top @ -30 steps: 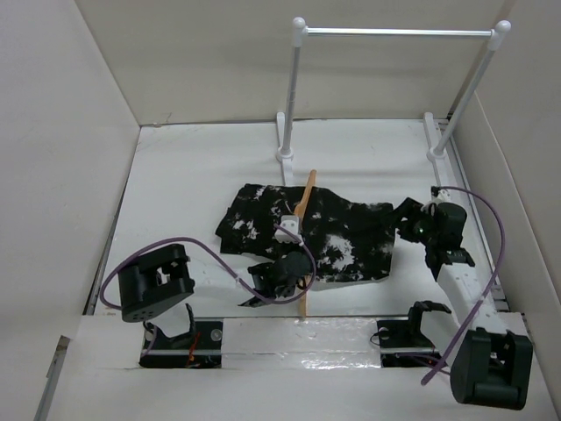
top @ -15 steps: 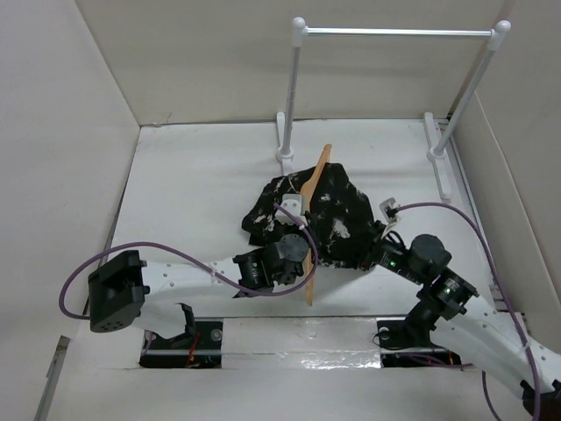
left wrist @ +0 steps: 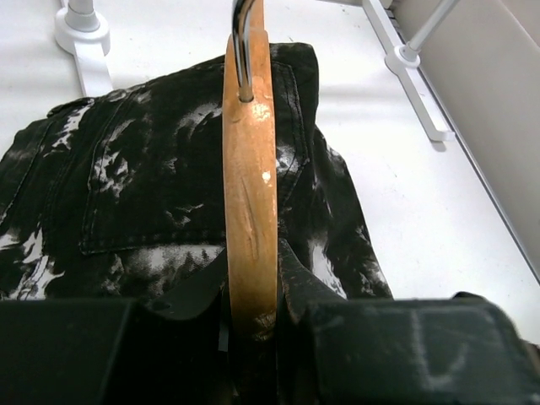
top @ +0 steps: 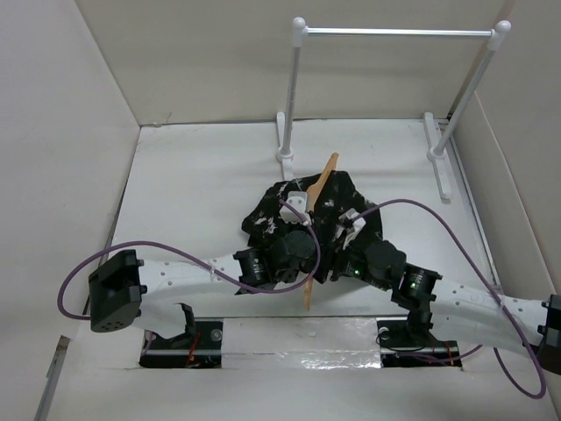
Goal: Place the trousers on the hanger
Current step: Place the trousers on the hanger, then place the hanger at the clothesline.
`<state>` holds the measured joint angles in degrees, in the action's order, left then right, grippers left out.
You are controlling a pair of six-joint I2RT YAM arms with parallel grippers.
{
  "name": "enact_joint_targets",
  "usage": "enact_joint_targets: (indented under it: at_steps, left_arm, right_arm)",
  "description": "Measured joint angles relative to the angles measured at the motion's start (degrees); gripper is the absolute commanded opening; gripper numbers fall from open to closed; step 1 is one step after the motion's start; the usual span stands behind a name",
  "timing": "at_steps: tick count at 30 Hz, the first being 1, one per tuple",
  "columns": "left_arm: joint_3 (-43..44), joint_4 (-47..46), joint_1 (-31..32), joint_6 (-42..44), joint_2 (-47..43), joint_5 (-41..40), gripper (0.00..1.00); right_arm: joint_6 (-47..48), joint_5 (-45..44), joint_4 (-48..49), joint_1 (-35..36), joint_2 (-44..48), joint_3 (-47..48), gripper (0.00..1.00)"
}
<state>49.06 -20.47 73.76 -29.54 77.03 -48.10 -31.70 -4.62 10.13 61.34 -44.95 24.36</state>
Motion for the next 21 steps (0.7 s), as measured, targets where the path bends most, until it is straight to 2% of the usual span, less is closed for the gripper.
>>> enact_joint_targets:
  at_steps: [5, 9, 11, 12, 15, 16, 17, 19, 20, 21]
  left_arm:
    - [0.94, 2.82, -0.37, -2.32, 0.0, 1.68, 0.0]
    - [1.25, 4.61, -0.37, -3.43, -0.2, 2.58, 0.0]
    - [1.29, 5.49, -0.76, -4.35, -0.74, 1.38, 0.0]
    - [1.51, 5.66, -0.96, -4.42, -0.94, 0.92, 0.0]
    - [1.73, 6.6, -1.88, -4.74, -2.75, 3.72, 0.0]
    - [1.73, 6.75, -2.08, -4.9, -3.69, 4.83, 0.0]
    - [1.88, 6.6, -2.54, -5.84, -4.76, 6.16, 0.1]
    - [2.84, 6.23, -2.84, -6.27, -6.4, 7.89, 0.25]
    - [3.58, 5.84, -3.08, -5.88, -7.26, 8.52, 0.4]
    - [4.55, 5.51, -3.39, -5.44, -8.11, 9.03, 0.48]
  right_arm:
    - [-0.02, -2.95, 4.74, 3.34, -6.54, 1.11, 0.58]
    - [-1.31, -6.1, 6.91, 6.64, -10.82, 2.29, 0.32]
    - [-3.74, -8.35, 7.37, 7.58, -11.13, 2.29, 0.23]
    - [-4.22, -9.53, 7.91, 7.96, -11.1, 2.32, 0.14]
    - [-6.38, -10.84, 8.98, 8.33, -9.27, 1.92, 0.01]
    - [-7.91, -10.82, 9.75, 8.5, -8.0, 1.44, 0.0]
    - [-9.35, -10.88, 10.86, 8.5, -6.69, 0.96, 0.0]
    - [-11.78, -11.13, 12.72, 8.5, -4.11, 0.61, 0.0]
    - [-12.72, -11.3, 12.94, 8.5, -2.69, 0.52, 0.0]
    - [-13.57, -11.58, 13.05, 8.5, -1.51, 0.48, 0.0]
